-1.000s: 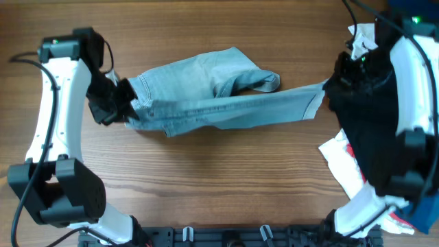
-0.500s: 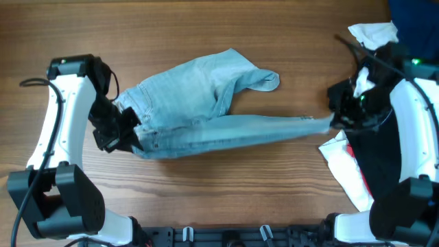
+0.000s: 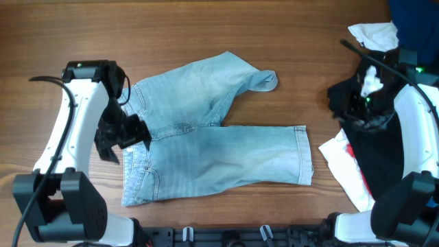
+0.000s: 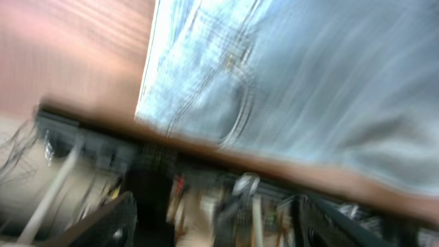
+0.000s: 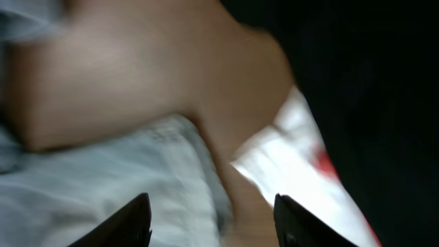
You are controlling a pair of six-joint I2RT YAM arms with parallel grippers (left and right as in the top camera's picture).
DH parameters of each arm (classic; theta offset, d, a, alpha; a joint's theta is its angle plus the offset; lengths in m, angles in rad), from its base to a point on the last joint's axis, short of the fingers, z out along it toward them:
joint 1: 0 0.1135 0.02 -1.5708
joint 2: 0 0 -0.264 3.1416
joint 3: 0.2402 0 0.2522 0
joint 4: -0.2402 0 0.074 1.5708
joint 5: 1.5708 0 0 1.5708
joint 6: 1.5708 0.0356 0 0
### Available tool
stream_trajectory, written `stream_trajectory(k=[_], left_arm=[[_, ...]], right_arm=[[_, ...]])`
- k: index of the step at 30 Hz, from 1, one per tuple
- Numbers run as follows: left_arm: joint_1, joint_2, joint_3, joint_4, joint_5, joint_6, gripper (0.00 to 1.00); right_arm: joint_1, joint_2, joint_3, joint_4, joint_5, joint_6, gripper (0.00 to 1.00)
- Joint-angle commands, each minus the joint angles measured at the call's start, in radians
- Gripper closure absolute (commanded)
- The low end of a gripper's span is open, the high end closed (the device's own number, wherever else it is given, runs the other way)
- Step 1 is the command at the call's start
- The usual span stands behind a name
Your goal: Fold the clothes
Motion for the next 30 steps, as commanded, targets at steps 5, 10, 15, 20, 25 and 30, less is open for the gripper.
stream_trajectory(k=[5,10,15,20,25,30], left_arm=[[-0.026,-0.022,-0.003,0.343,0.014,-0.069,0.26],[-0.027,-0.021,-0.003,0.373,0.014,-0.077,0.25],[-0.027,0.007,-0.003,0.388,0.014,-0.076,0.25],[-0.027,0.042,-0.003,0.401,0.014,-0.076,0.24],[-0.027,0.044,-0.003,0.414,0.014,-0.076,0.25],[-0.027,0.044,-0.003,0.41,0.015,-0.077,0.24]], right_arm=[[0.214,0.068,0.0,0.273,-0.169,-0.089,0.41],[0.341,0.19,0.0,0.476,-0.022,-0.116,0.31],[0.36,0.297,0.0,0.623,0.034,-0.119,0.31],[0.368,0.379,0.0,0.665,0.026,-0.212,0.28],[0.393,0.405,0.0,0.695,0.0,-0.306,0.24],[0.406,0.412,0.0,0.781,0.0,-0.306,0.25]])
